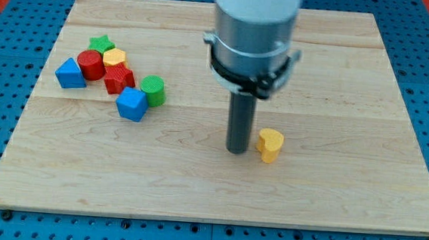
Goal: Push the yellow heart towards center right
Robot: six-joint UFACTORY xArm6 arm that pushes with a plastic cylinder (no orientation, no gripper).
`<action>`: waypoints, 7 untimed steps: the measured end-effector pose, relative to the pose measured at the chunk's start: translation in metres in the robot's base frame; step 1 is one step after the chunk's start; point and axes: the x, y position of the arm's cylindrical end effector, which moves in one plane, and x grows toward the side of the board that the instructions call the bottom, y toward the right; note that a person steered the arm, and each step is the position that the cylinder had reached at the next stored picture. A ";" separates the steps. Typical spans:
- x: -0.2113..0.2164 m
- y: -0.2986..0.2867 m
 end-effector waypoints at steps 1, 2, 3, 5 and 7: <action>0.000 0.038; -0.049 0.115; -0.090 0.138; -0.077 0.147; -0.123 0.101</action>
